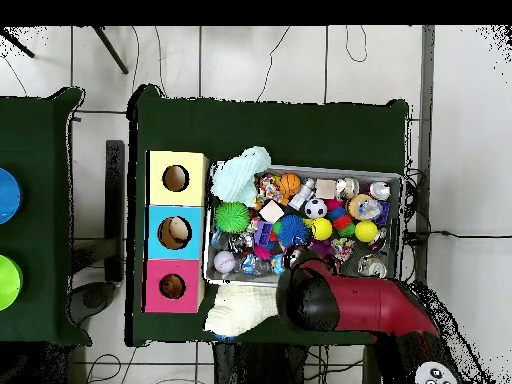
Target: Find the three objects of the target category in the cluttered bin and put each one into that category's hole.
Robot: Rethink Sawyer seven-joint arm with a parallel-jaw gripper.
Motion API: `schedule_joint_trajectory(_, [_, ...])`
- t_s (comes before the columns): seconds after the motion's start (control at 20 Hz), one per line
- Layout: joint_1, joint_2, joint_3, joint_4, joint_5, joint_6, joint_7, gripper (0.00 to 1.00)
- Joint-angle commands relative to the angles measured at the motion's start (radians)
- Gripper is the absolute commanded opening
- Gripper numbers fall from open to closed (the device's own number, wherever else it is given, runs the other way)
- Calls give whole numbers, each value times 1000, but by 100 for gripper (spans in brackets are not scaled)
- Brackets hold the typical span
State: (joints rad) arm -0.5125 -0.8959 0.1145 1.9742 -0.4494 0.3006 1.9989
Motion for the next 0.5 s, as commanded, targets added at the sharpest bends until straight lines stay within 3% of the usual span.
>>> schedule_joint_trajectory(0.05, [65, -17, 3, 66, 98, 105, 153, 0])
schedule_joint_trajectory(0.5, [181, -6, -53, 90, 196, 82, 216, 0])
